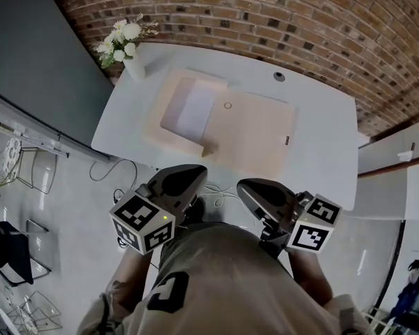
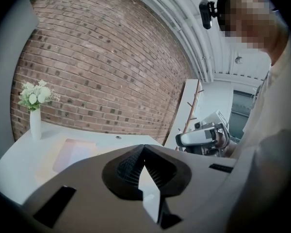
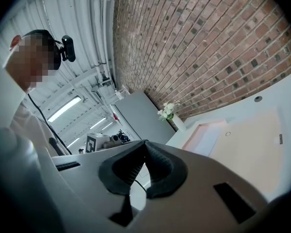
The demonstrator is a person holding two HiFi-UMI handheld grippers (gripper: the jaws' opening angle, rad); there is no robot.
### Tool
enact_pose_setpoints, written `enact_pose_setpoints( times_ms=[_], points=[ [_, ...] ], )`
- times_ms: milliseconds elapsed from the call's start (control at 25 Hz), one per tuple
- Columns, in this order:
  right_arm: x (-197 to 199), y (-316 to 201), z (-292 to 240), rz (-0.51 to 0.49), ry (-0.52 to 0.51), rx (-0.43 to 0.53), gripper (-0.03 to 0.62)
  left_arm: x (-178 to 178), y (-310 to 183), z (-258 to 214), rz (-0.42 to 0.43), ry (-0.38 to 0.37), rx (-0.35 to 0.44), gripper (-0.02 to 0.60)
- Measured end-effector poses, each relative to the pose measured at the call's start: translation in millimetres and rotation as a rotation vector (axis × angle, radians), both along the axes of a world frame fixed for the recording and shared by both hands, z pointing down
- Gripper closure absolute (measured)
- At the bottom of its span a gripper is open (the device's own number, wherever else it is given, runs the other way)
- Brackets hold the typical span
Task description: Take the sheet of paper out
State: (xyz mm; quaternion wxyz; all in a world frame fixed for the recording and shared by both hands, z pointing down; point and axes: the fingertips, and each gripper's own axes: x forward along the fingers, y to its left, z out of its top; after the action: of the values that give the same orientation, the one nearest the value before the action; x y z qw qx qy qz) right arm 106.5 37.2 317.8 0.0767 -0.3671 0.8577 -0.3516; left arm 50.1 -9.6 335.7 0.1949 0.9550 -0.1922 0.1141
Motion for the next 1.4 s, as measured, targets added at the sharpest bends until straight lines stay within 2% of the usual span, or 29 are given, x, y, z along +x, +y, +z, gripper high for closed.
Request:
enact_pose_setpoints(
  times_ms=[880,1200,1400],
  points=[
    [-81,-80,8,0.005,0.092,-0.060,0.571,-84,-89,13,-0.004,0.086,-0.032,0.568],
    [-100,-86,14,-0.023,0.147,-0.089,0.571,-99,-99,20,-0.014,0.126,-0.055,0.568],
    [-96,-91,16,0.004,0.143,-0.115,0.571,-98,-104,24,-0.001,0.138,-0.074,0.568]
  ],
)
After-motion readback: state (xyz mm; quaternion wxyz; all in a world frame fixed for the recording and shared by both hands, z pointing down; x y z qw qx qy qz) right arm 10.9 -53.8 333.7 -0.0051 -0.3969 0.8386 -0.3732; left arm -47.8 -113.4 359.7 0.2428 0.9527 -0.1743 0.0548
